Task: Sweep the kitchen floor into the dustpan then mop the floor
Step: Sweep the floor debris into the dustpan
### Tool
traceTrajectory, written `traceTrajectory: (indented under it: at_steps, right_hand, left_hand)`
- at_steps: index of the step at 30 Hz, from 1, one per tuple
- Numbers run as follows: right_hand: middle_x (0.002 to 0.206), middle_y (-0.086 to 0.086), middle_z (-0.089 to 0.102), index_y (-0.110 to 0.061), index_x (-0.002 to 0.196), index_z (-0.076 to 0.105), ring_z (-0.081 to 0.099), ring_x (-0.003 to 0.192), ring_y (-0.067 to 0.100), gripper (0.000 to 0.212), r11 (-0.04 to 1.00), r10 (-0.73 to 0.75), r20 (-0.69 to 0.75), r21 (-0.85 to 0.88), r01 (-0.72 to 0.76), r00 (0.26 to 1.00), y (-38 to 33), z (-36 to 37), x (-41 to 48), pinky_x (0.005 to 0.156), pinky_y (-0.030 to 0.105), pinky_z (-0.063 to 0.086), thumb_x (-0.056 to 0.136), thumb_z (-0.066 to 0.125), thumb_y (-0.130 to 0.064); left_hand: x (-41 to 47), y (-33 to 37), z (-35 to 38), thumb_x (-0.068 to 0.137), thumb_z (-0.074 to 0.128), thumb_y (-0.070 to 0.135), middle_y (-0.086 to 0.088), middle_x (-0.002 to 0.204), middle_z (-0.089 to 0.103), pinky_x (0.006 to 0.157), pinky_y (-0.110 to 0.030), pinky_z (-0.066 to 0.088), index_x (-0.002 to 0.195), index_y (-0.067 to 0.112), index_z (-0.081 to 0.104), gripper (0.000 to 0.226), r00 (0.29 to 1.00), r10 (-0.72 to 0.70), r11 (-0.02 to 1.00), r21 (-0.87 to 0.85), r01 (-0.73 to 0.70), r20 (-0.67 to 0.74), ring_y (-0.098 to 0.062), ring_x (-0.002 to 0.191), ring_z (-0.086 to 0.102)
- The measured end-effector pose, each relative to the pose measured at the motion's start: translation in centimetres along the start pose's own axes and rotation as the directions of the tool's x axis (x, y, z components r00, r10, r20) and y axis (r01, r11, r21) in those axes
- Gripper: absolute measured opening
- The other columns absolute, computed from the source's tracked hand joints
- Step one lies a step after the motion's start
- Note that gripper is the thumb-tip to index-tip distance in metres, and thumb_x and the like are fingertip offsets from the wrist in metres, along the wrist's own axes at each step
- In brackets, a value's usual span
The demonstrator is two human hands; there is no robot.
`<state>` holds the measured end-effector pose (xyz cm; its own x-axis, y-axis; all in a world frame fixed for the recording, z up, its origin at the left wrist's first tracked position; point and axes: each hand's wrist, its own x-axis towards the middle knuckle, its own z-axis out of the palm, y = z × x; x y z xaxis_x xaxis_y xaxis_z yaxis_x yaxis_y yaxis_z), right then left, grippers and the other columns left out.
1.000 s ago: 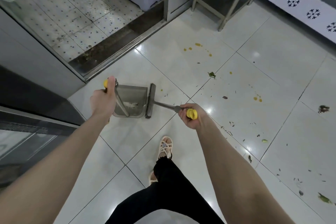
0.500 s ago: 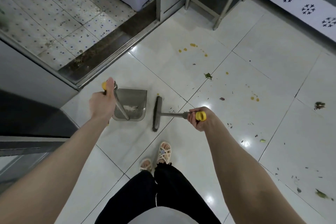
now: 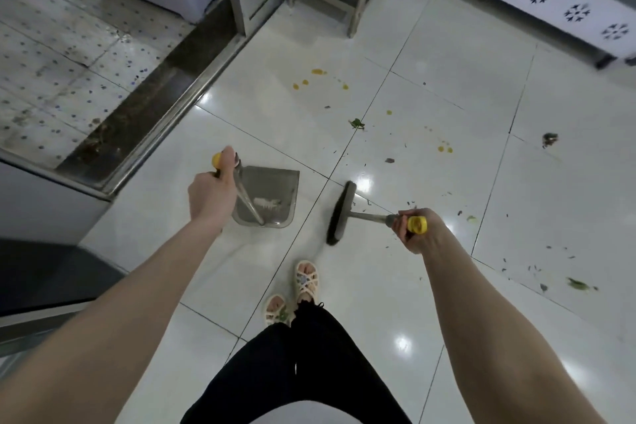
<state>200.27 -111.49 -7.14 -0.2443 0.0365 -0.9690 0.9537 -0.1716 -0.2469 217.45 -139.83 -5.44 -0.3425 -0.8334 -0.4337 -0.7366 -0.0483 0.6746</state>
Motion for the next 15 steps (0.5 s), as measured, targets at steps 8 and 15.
traceTrajectory:
  at_steps: [8,15]
  right_hand:
    - [0.064,0.011,0.055,-0.003,0.102,0.049,0.05,0.03,0.014,0.019,0.994,-0.106,0.017,-0.036,0.106,0.994,1.8,-0.4,-0.3,0.031,0.016,0.044,0.084,0.05,0.003]
    - [0.052,0.005,0.047,0.003,0.084,0.053,0.048,0.031,0.008,0.016,0.997,-0.01,0.271,0.076,-0.011,0.962,0.4,1.4,-1.0,0.038,0.009,0.045,0.094,0.043,-0.006]
  left_hand:
    - [0.0,0.8,0.9,0.08,0.028,0.083,-0.017,0.074,0.064,0.068,-0.043,0.054,0.066,0.004,0.058,0.085,0.998,0.051,0.999,0.003,-0.051,0.048,-0.034,0.07,0.063]
    - [0.9,2.5,1.2,0.08,0.028,0.083,-0.016,0.071,0.061,0.067,-0.043,0.054,0.065,0.004,0.055,0.085,0.996,0.076,0.997,0.007,-0.077,0.037,-0.032,0.065,0.058]
